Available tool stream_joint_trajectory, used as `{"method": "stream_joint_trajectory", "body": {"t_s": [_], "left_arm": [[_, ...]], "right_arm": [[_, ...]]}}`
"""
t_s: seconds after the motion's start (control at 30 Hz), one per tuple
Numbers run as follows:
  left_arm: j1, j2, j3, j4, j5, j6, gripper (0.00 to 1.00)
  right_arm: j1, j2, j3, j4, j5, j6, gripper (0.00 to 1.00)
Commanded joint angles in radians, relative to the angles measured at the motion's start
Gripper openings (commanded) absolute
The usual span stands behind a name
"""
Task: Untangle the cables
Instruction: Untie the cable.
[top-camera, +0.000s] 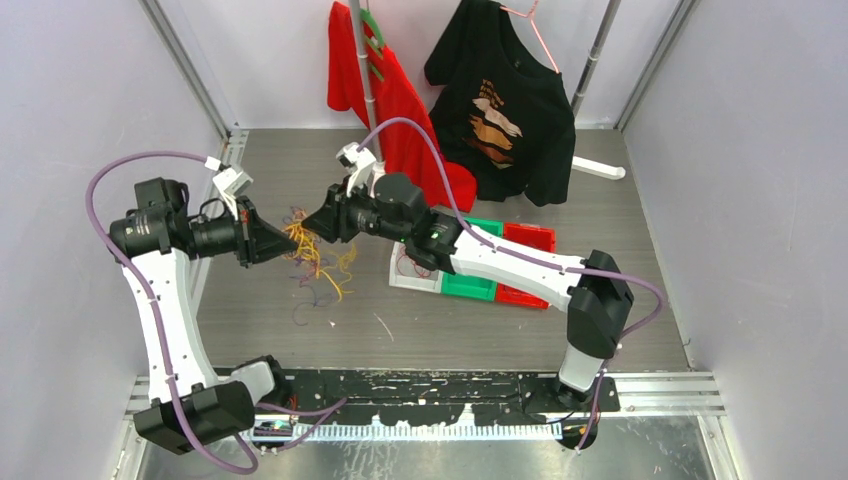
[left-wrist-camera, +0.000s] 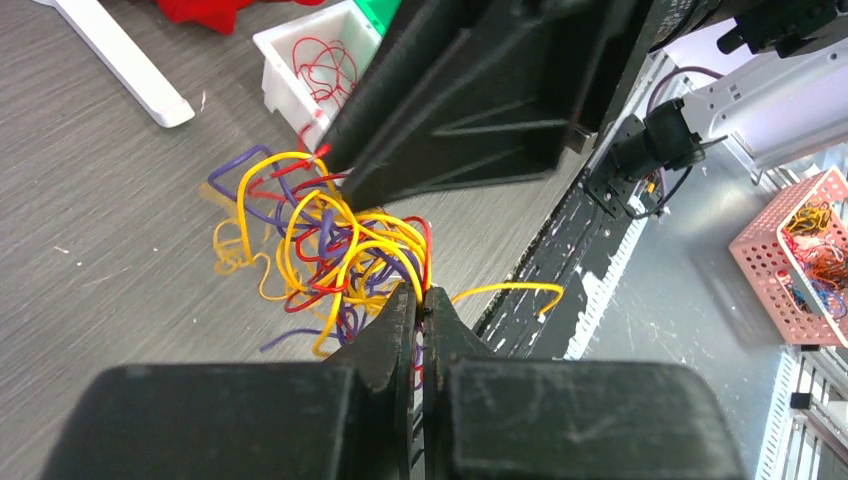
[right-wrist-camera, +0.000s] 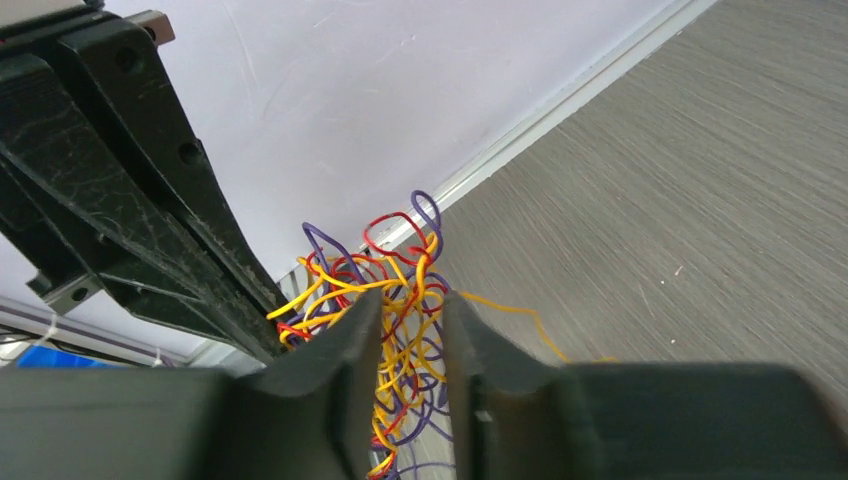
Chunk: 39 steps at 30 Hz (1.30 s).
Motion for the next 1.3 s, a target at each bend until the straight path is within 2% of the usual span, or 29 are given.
{"method": "stream_joint_trajectory", "body": {"t_s": [0.0, 0.1, 0.2, 0.47, 0.67, 0.83, 0.9, 0.97, 1.1, 1.13, 1.17, 1.23, 1.27], "left_arm": [[-0.004, 0.025, 0.068, -0.156, 0.029, 0.147, 0.0], [-0.004, 0.043, 0.086, -0.206, 0.002, 0.219, 0.0], [-0.004, 0.038, 0.083, -0.172, -0.046, 0.199, 0.0], [-0.004, -0.064, -0.015, 0.111, -0.205, 0.003, 0.0], [-0.005, -0.091, -0.072, 0.225, -0.321, -0.03, 0.0], [-0.004, -0.085, -0.088, 0.219, -0.329, 0.001, 0.0], [-0.004, -0.075, -0.078, 0.169, -0.308, 0.048, 0.07], [-0.004, -0.063, -0.068, 0.084, -0.274, 0.121, 0.23], [-0.004, -0.049, -0.067, -0.014, -0.196, 0.182, 0.39], [-0.004, -0.045, -0.064, -0.022, -0.183, 0.183, 0.39], [-0.004, -0.04, -0.059, -0.028, -0.167, 0.196, 0.35], [-0.004, -0.031, -0.054, -0.031, -0.163, 0.217, 0.12], [-0.005, -0.028, -0.055, -0.019, -0.175, 0.206, 0.07]], "right_arm": [[0.008, -0.001, 0.045, 0.026, 0.039, -0.027, 0.19], [0.009, -0.016, 0.028, 0.013, 0.124, -0.072, 0.02], [0.007, -0.047, -0.007, 0.02, 0.215, -0.13, 0.01], [0.006, -0.121, -0.096, 0.058, 0.356, -0.234, 0.01], [0.007, -0.181, -0.153, 0.086, 0.391, -0.276, 0.01], [0.005, -0.201, -0.148, 0.07, 0.381, -0.279, 0.01], [0.005, -0.205, -0.139, 0.067, 0.38, -0.281, 0.01], [0.005, -0.209, -0.14, 0.069, 0.351, -0.273, 0.01], [0.006, -0.212, -0.145, 0.068, 0.309, -0.248, 0.01], [0.007, -0.213, -0.15, 0.072, 0.307, -0.245, 0.01], [0.007, -0.215, -0.151, 0.071, 0.306, -0.241, 0.01], [0.007, -0.212, -0.147, 0.045, 0.289, -0.238, 0.01], [0.007, -0.206, -0.142, 0.024, 0.278, -0.234, 0.01]]}}
